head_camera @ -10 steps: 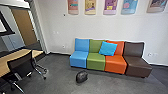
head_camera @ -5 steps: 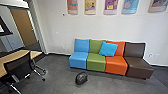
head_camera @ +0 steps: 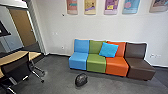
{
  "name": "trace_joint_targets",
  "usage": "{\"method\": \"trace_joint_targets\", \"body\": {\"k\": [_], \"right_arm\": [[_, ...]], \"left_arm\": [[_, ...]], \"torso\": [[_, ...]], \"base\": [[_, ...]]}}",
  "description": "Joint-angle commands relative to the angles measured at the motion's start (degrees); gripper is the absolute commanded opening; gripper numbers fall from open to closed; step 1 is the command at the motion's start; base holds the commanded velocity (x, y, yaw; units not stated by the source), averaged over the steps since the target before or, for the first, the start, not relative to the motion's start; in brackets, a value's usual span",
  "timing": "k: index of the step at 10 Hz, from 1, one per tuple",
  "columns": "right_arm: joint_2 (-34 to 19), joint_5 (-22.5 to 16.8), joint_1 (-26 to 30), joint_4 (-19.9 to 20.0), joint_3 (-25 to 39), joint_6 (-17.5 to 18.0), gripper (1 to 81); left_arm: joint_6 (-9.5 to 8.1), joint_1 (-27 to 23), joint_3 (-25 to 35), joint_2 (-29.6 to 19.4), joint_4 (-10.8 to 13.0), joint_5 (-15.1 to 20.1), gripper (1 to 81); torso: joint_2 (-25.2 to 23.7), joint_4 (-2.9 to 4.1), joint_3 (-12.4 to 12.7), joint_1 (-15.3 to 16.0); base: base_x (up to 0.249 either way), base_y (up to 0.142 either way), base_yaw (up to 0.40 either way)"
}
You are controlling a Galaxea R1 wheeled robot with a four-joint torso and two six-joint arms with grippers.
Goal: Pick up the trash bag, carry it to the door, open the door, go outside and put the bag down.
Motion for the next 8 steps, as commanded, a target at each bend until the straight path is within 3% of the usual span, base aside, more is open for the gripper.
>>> {"method": "trace_joint_targets", "body": {"k": [1, 8], "right_arm": [[-0.11, -2.98, 1.73, 0.03, 0.17, 0.05, 81.1], [0.06, -2.98, 1.47, -0.24, 0.17, -0.03, 81.1]], "left_arm": [[-0.09, -2.46, 0.36, -0.12, -0.26, 3.22, 81.1], [0.00, -2.46, 0.36, -0.29, -0.35, 3.22, 81.1]], "torso": [[0.00, 0.00, 0.00, 0.00], [0.02, 0.00, 0.00, 0.02]], "base": [[0.095, 0.066, 0.000], [0.095, 0.067, 0.000]]}}
